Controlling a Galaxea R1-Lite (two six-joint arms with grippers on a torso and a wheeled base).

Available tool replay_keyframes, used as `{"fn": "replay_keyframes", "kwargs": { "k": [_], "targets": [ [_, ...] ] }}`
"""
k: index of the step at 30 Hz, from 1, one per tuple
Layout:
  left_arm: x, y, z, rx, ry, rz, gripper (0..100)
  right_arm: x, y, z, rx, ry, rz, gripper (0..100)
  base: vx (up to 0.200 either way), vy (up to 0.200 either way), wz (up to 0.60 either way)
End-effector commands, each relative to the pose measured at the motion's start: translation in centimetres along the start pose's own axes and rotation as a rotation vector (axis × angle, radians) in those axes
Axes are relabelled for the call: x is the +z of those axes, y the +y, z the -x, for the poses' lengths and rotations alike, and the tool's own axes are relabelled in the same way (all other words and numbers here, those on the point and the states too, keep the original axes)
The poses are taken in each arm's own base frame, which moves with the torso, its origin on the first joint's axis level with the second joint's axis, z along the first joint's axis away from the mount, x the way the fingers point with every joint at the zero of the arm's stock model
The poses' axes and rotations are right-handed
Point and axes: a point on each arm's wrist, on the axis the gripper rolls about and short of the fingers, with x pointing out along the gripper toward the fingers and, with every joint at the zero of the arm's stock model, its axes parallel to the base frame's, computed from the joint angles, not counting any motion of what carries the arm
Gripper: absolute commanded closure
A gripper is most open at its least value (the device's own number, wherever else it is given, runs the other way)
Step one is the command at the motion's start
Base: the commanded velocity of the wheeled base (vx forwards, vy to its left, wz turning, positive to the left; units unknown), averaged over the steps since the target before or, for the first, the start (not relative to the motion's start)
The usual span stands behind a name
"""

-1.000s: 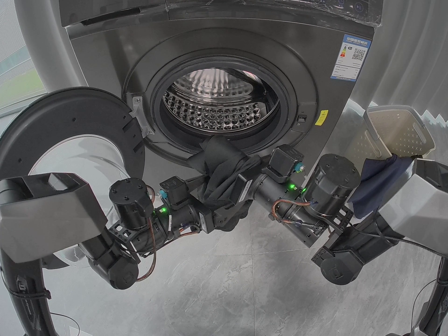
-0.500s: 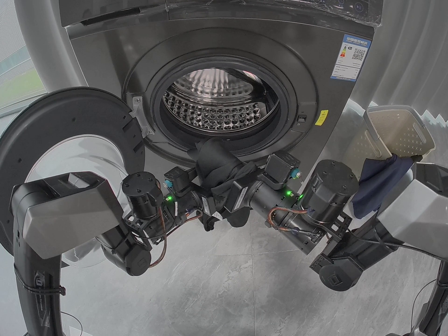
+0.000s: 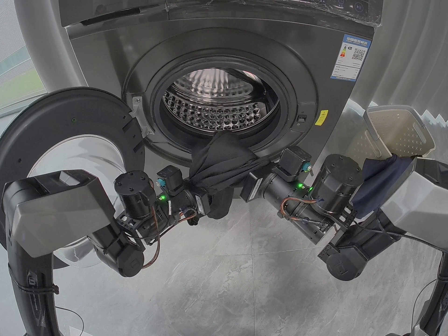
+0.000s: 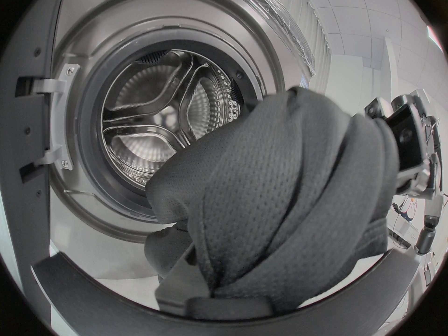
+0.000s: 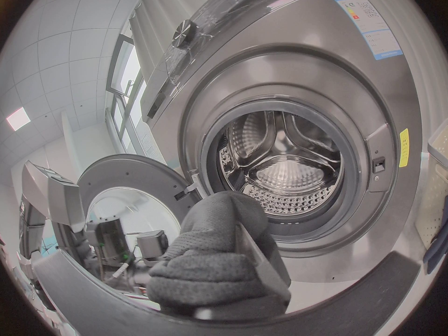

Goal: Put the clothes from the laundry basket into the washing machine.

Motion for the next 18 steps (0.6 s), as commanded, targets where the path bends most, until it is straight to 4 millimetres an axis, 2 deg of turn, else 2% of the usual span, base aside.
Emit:
{"fn": "replay_keyframes", "kwargs": {
  "k": [1,6,11,12,14,18],
  "targets": [
    [2.1,-0.5,1.6,-0.001,-0.017,-0.003,100,-0.6,-1.6,-0.2,-0.041,0.015,0.009,100,0.000,0.000,0.00],
    [3.9,-0.8,2.4,-0.003,-0.050,-0.007,100,-1.5,-1.7,-0.3,-0.043,0.034,0.009,100,0.000,0.000,0.00],
    [4.6,-1.0,3.1,-0.004,-0.058,-0.001,100,-1.0,-1.1,-0.3,-0.024,0.018,0.004,100,0.000,0.000,0.00],
    [4.6,-1.0,3.4,-0.004,-0.052,0.002,100,-0.7,-0.9,-0.3,-0.018,0.010,0.001,0,0.000,0.000,0.00],
    [4.9,-1.2,4.0,-0.005,-0.047,0.004,100,0.0,-0.6,0.4,-0.014,0.012,0.000,0,0.000,0.000,0.00],
    [5.8,-1.4,5.4,-0.008,-0.048,0.004,100,0.3,-0.6,3.1,-0.007,0.082,0.022,0,0.000,0.000,0.00]
  ]
}}
